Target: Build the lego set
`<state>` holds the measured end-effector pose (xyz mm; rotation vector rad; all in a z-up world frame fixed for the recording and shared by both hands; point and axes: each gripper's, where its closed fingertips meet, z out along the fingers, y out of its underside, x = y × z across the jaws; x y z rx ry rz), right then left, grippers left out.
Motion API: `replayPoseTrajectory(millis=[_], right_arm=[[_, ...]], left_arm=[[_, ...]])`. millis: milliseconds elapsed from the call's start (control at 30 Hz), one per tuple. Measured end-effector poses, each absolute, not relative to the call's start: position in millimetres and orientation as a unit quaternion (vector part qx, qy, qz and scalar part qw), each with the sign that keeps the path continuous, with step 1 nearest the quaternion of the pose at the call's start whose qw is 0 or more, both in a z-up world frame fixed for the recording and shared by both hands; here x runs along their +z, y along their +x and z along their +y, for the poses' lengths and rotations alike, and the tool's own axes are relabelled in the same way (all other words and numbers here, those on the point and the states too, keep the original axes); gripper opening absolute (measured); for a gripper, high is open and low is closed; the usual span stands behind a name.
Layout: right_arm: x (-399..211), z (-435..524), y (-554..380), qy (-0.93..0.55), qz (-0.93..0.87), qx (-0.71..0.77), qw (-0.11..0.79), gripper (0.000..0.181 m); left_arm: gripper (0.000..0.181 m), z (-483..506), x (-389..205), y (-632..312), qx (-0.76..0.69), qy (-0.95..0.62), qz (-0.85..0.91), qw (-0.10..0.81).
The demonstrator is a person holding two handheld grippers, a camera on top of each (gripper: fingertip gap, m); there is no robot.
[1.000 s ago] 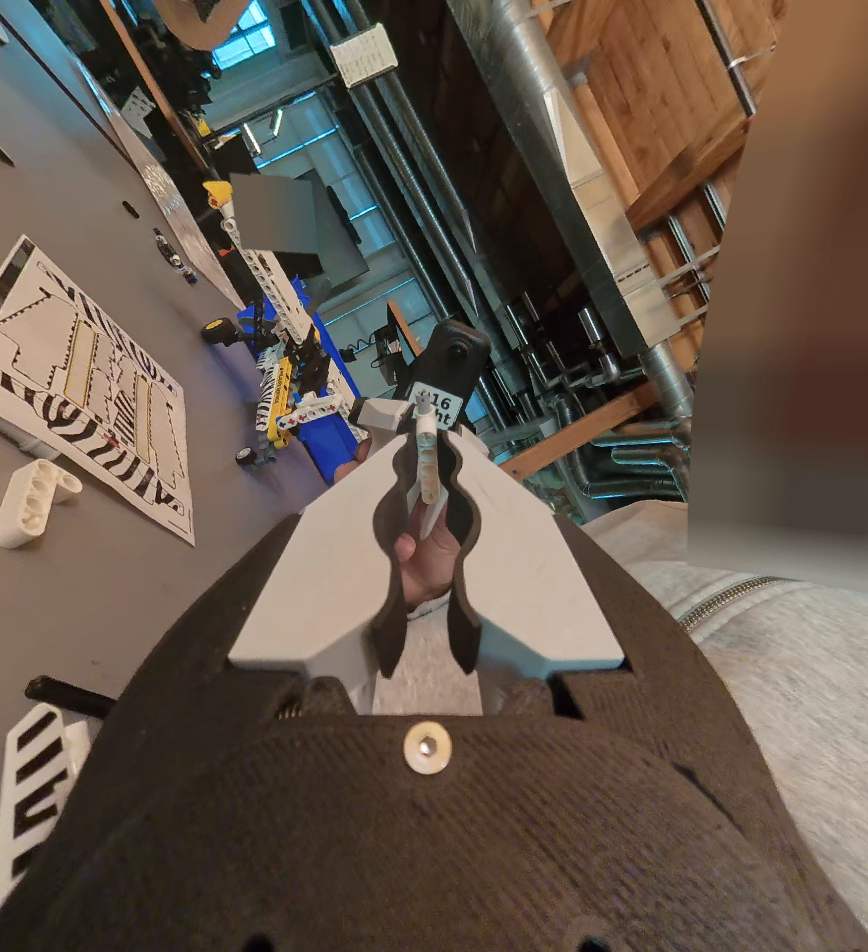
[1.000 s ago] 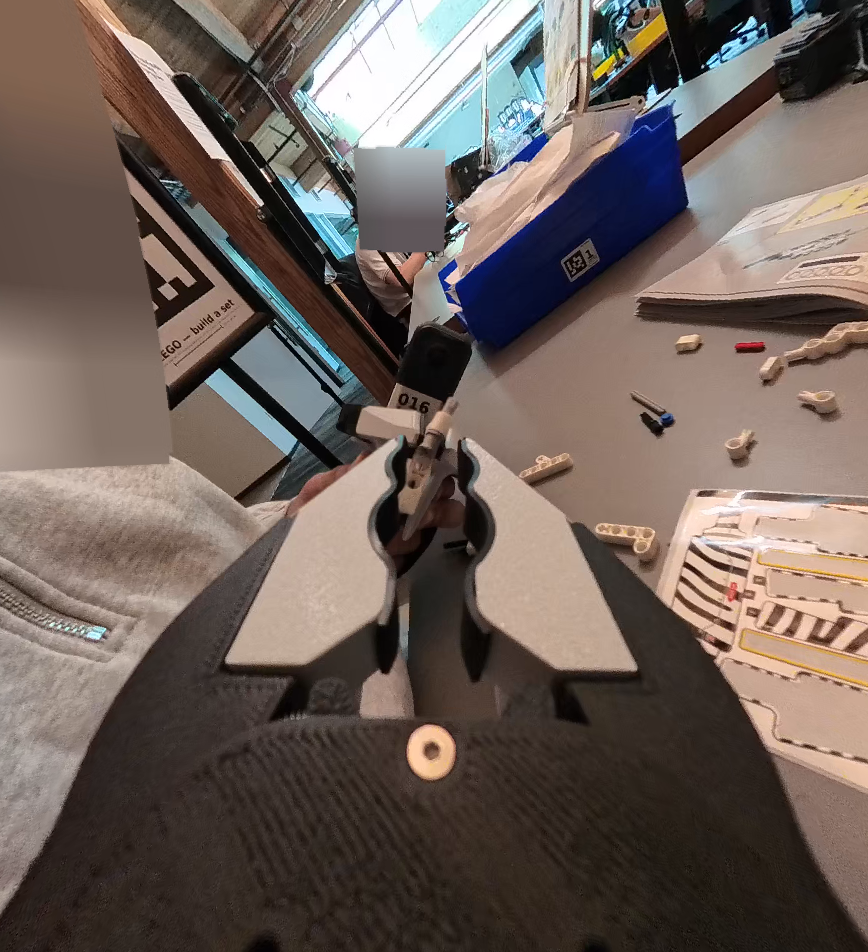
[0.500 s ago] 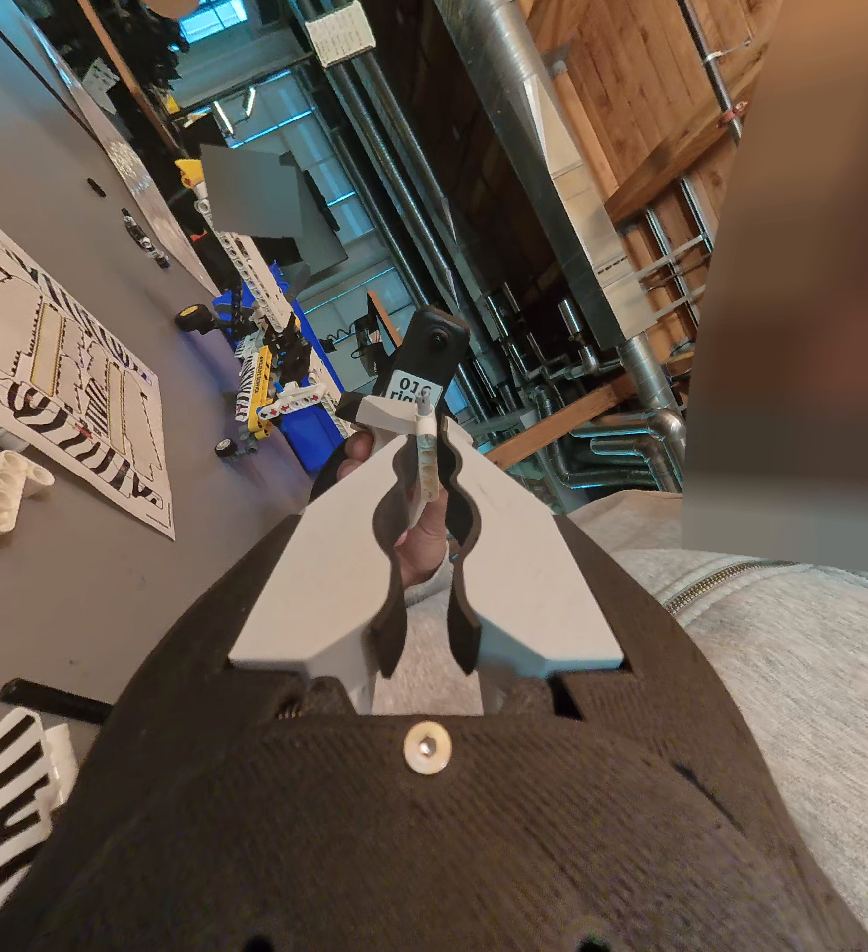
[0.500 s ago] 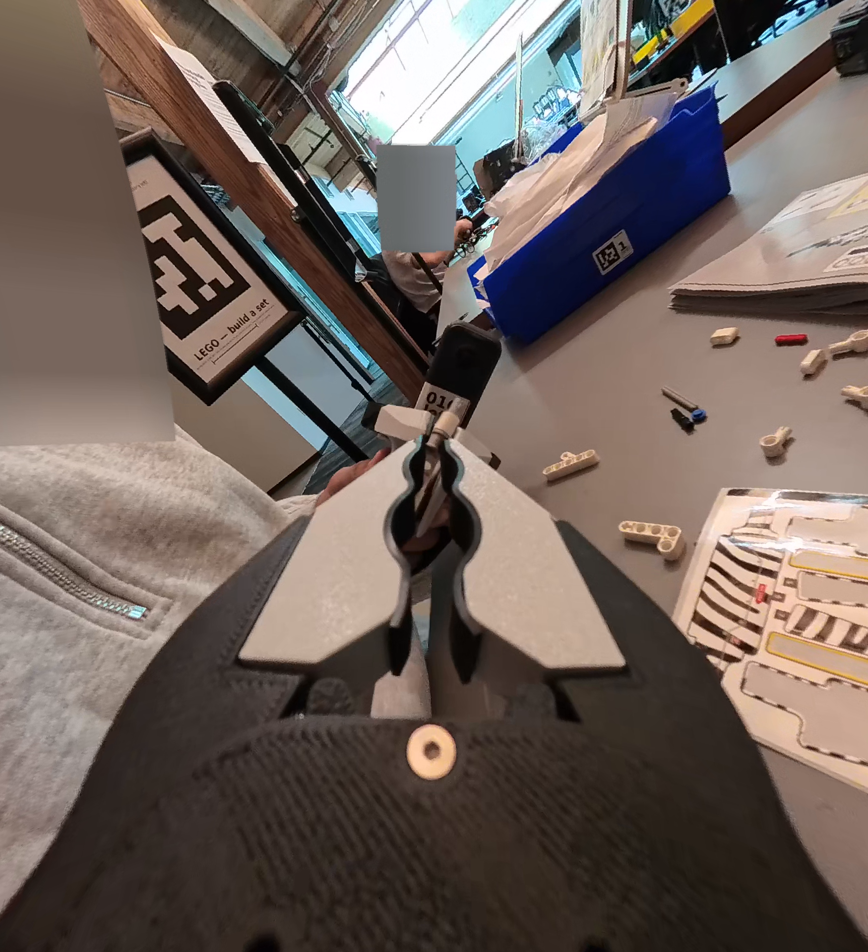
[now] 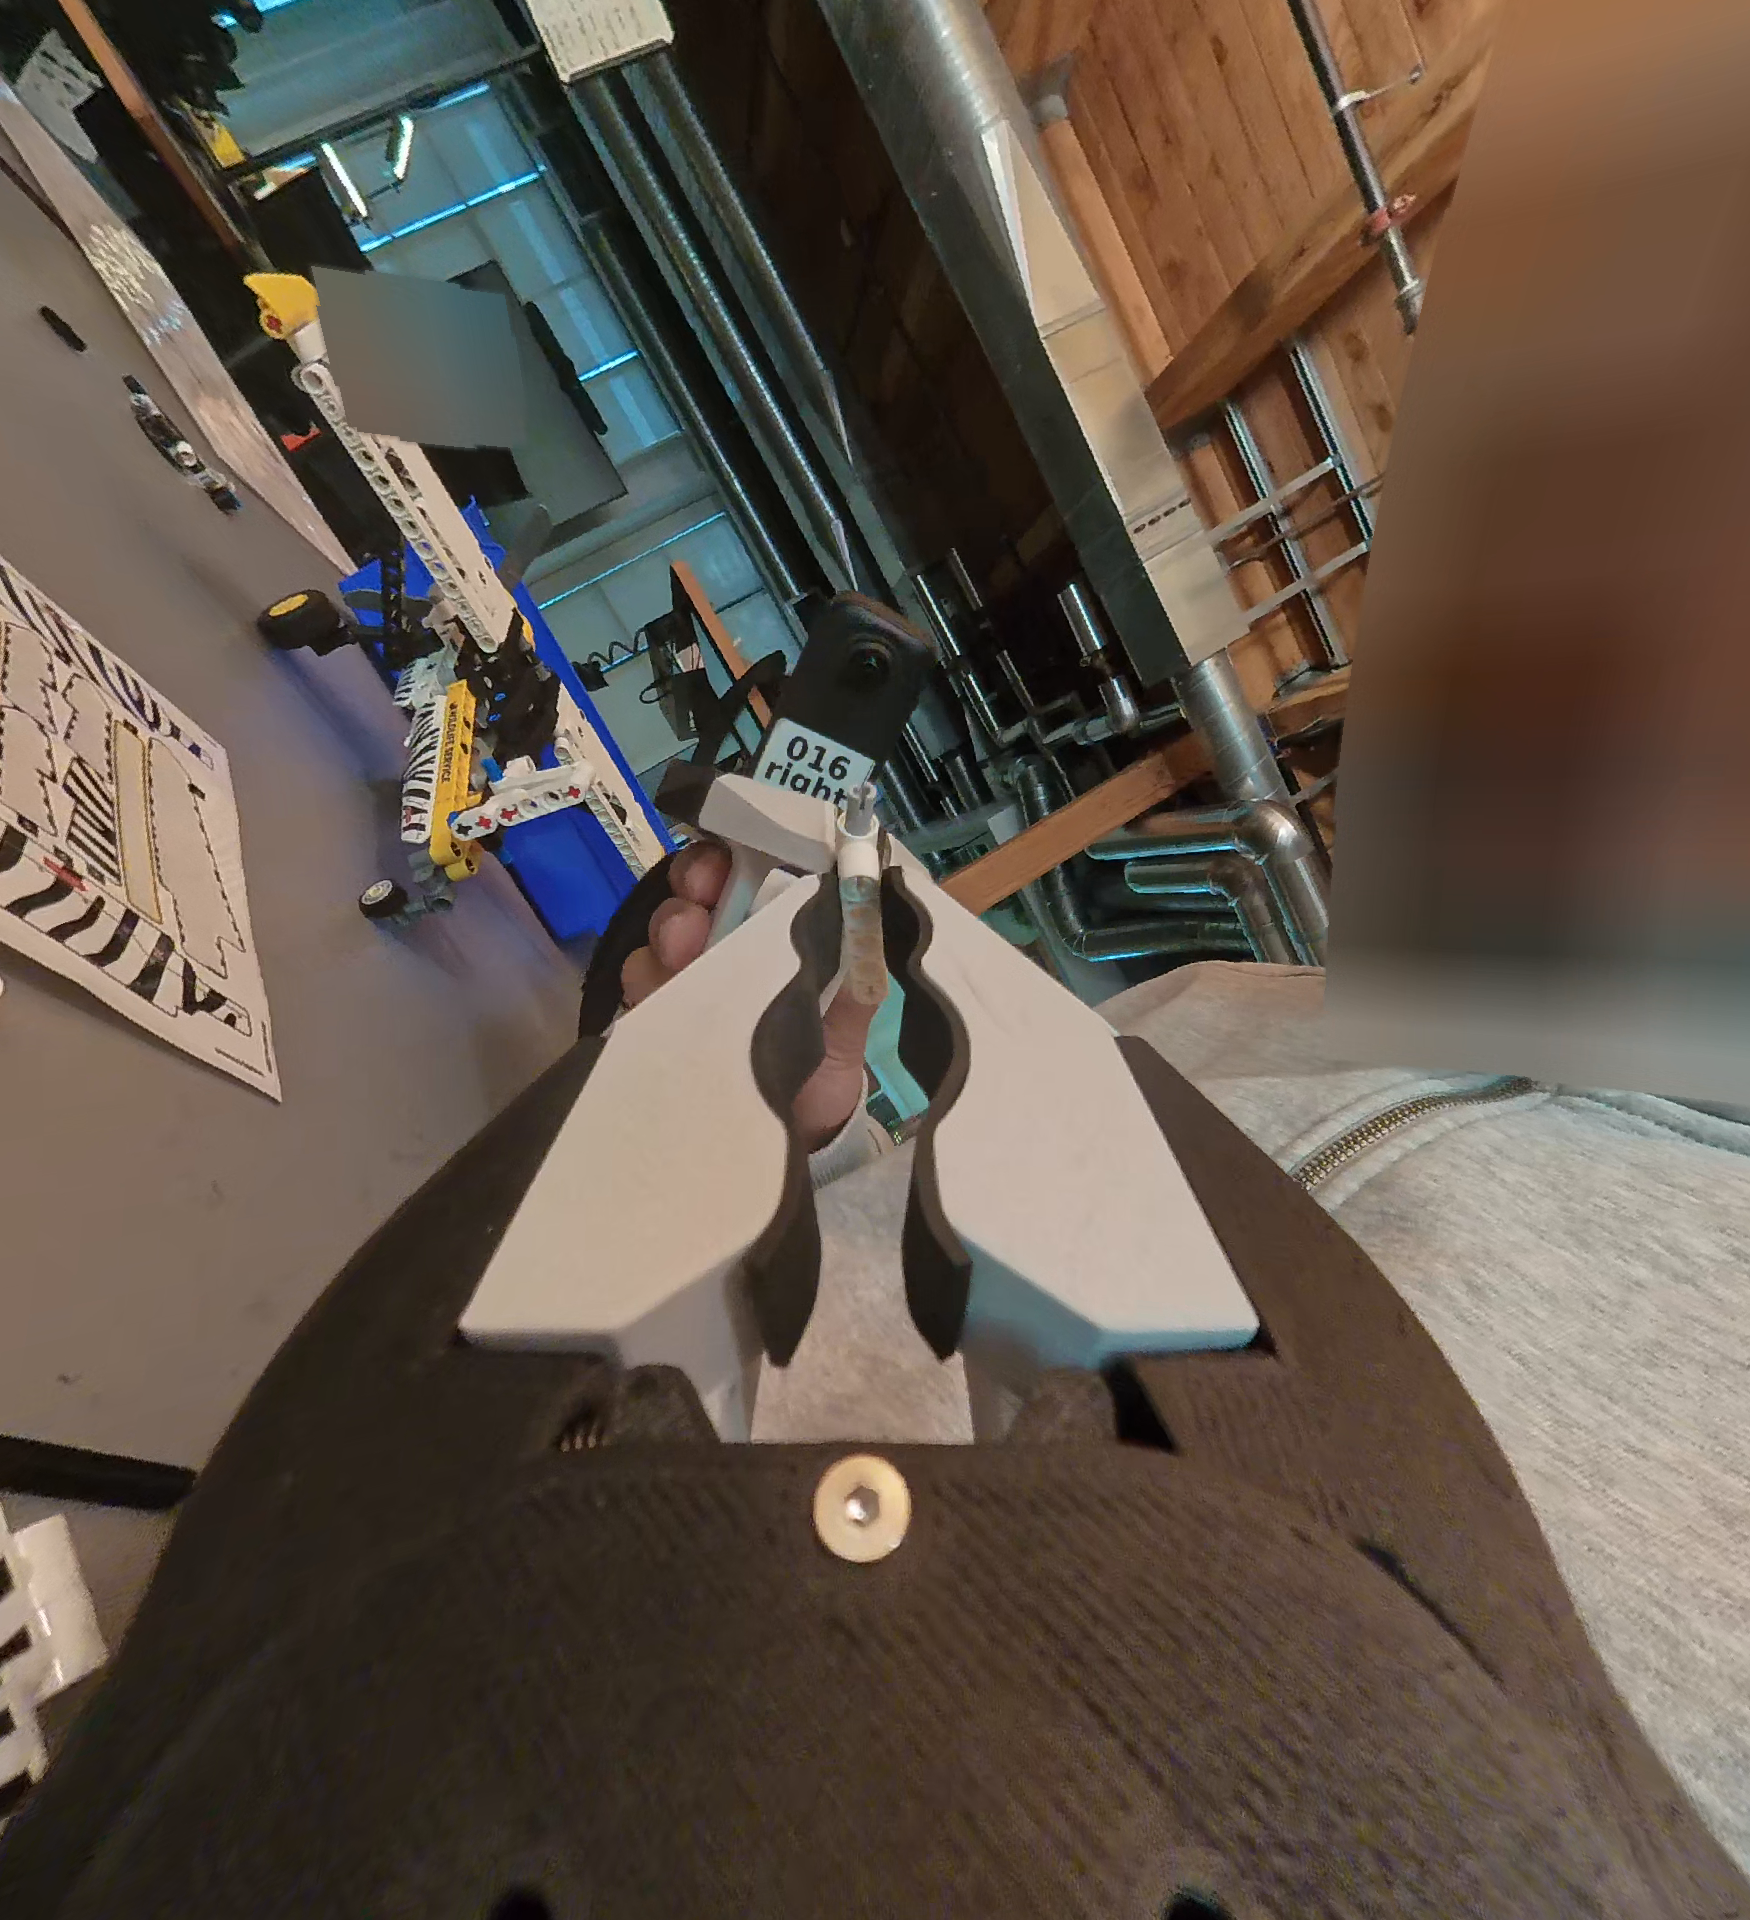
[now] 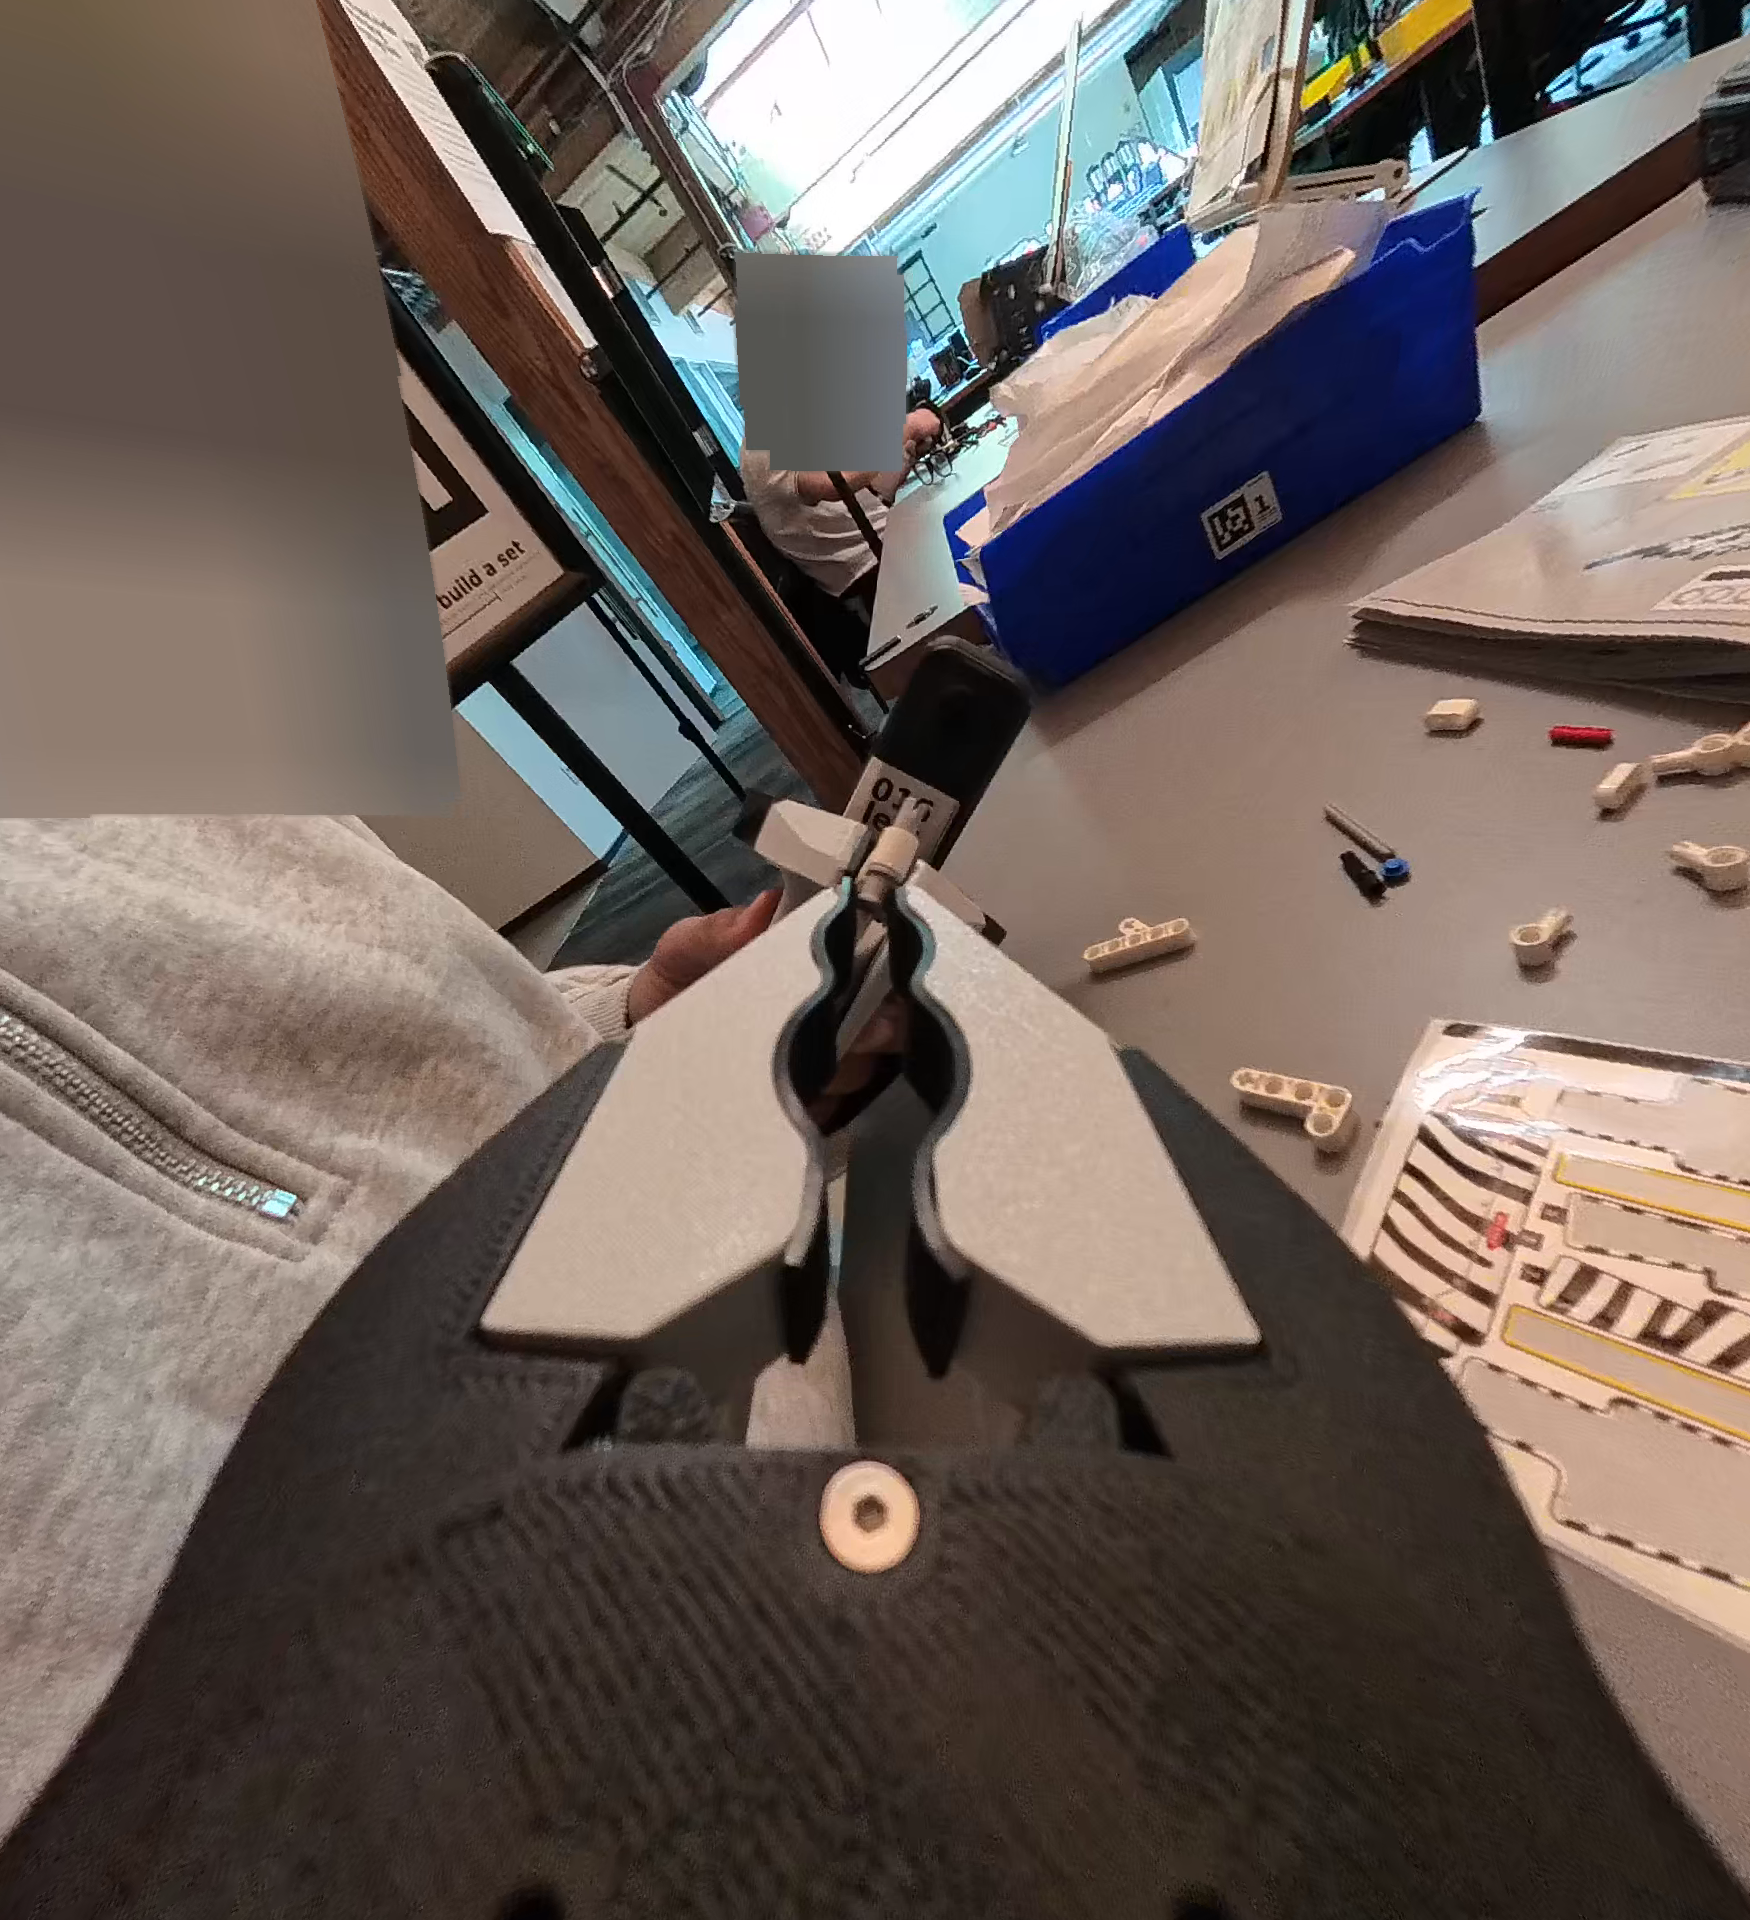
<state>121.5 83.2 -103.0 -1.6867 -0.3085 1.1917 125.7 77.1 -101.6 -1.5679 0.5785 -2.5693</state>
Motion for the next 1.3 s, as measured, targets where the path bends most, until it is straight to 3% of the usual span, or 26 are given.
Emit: replayPoseTrajectory(millis=[333,867,967,1300], right_arm=[[-100,88,121,-0.705,-0.129,0.466,0.519,0.013],[-115,82,111,-0.735,-0.157,0.451,0.482,0.015],[-120,77,105,-0.741,-0.169,0.458,0.461,0.007],[-156,58,146,-0.831,-0.214,0.297,0.418,0.005]], left_arm=[[0.005,82,-100,125,-0.823,-0.522,0.205,0.090],[0.005,84,-101,125,-0.808,-0.533,0.216,0.127],[0.005,79,-102,126,-0.802,-0.533,0.235,0.132],[0.020,85,-122,120,-0.716,-0.594,0.320,0.179]])
